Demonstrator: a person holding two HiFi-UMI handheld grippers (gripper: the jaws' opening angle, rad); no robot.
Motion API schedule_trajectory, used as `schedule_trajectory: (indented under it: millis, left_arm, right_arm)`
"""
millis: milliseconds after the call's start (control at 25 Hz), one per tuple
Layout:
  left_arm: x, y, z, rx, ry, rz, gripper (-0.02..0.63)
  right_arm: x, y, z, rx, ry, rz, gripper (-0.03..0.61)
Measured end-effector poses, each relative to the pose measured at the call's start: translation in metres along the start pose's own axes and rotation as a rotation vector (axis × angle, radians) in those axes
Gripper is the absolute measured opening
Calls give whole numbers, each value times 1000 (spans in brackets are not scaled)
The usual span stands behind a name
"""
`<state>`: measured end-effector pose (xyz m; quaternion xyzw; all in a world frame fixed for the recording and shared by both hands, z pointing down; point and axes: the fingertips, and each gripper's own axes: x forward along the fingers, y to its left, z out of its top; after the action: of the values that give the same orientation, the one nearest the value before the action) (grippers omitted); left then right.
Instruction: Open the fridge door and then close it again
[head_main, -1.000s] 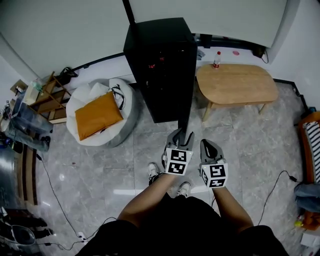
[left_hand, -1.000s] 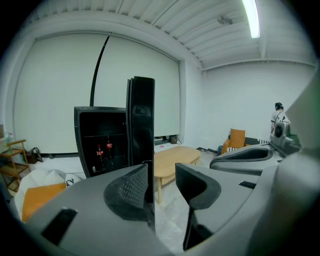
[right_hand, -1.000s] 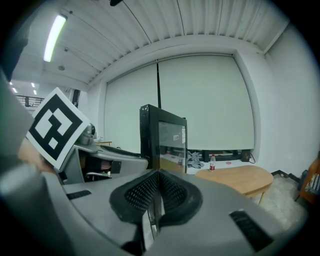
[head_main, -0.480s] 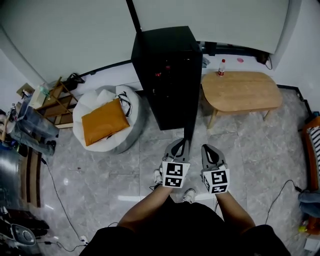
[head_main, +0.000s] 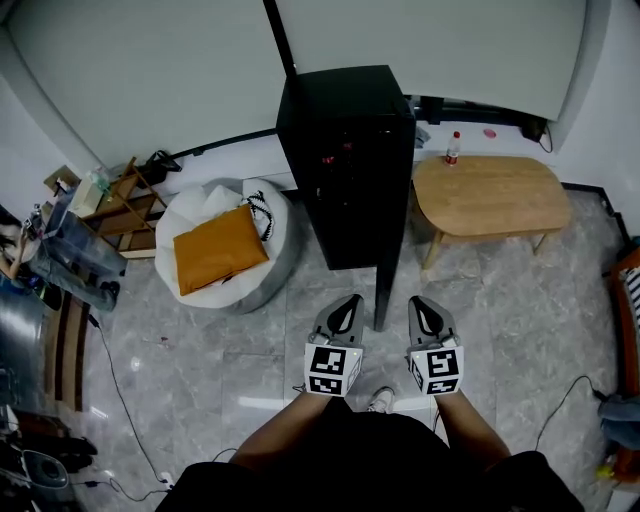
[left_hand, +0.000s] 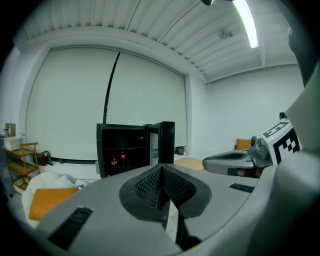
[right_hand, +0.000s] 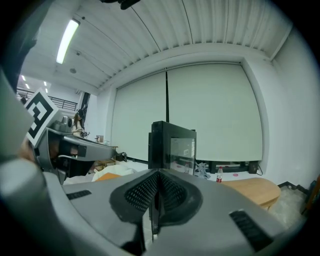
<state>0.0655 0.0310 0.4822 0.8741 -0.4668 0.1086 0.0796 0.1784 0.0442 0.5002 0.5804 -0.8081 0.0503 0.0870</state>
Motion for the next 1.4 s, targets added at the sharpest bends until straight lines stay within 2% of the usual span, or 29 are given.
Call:
schedule_trajectory:
  millis: [320, 800, 840, 880, 920, 1400]
  left_arm:
    - [-9, 19, -3, -21, -3, 44, 21]
    - [-9, 50, -15, -39, 46, 92, 23]
    - [-7, 53, -17, -40, 54, 94, 23]
    - [-6, 56, -18, -41, 60, 95, 23]
    - [-5, 58, -19, -43, 63, 95, 23]
    - [16, 84, -19, -55, 86, 85, 23]
  right_arm:
    - [13, 11, 7, -16, -14, 43, 20]
    - [41, 14, 11, -23, 22, 64, 21]
    - [46, 13, 11, -19, 25, 64, 43]
    - [50, 12, 11, -15, 29, 64, 100]
    - [54, 12, 11, -12, 32, 64, 129]
    - [82, 3, 9, -9, 55, 44, 140]
